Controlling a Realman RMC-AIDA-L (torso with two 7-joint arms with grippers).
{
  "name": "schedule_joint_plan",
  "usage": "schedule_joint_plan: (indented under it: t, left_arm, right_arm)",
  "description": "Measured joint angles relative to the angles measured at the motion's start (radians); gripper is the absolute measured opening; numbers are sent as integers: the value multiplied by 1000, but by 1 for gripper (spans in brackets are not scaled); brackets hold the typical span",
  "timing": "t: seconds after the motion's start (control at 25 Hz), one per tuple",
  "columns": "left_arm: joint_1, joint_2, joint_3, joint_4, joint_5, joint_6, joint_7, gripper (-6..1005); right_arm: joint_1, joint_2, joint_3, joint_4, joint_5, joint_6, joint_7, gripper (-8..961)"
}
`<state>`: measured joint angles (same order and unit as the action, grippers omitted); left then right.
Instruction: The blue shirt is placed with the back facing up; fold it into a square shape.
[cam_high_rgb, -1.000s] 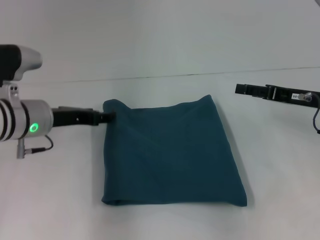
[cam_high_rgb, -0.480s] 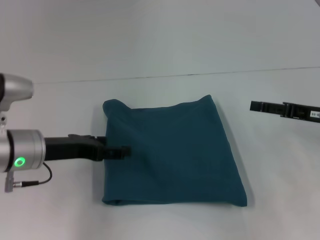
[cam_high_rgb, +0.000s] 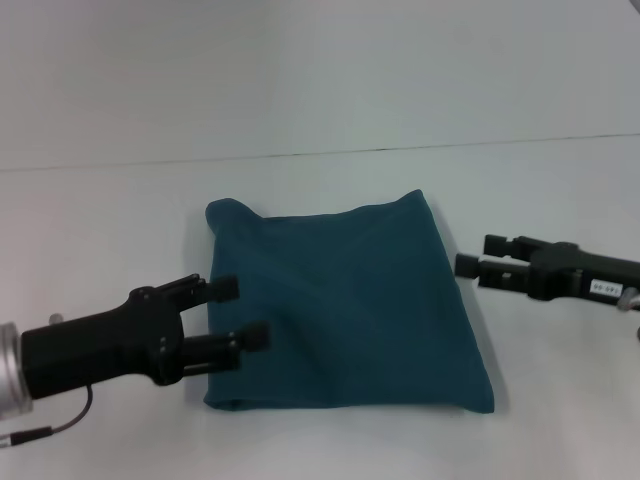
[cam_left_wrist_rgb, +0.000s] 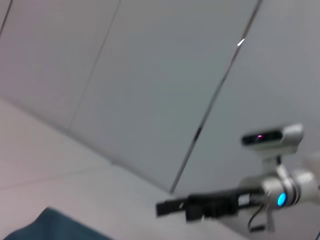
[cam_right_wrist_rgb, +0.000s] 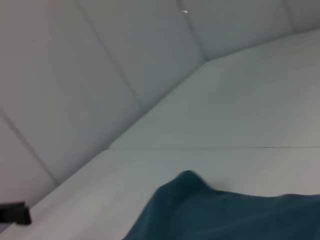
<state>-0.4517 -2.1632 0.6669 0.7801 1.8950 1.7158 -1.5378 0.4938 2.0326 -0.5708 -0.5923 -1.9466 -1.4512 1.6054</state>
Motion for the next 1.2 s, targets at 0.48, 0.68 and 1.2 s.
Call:
schedule_joint_plan:
  t: [0.48, 0.68, 1.2]
  left_arm:
    - [42, -4, -33, -51, 3, 49, 56, 909]
    - [46, -4, -34, -58, 11, 43, 93, 907]
    - [23, 0, -21, -57, 123, 35, 112, 903]
  right_arm:
    - [-5, 47, -23, 23, -10, -42, -200, 922]
    - [-6, 50, -35, 23, -11, -45, -197, 928]
    - [-4, 27, -128, 13, -14, -85, -189, 924]
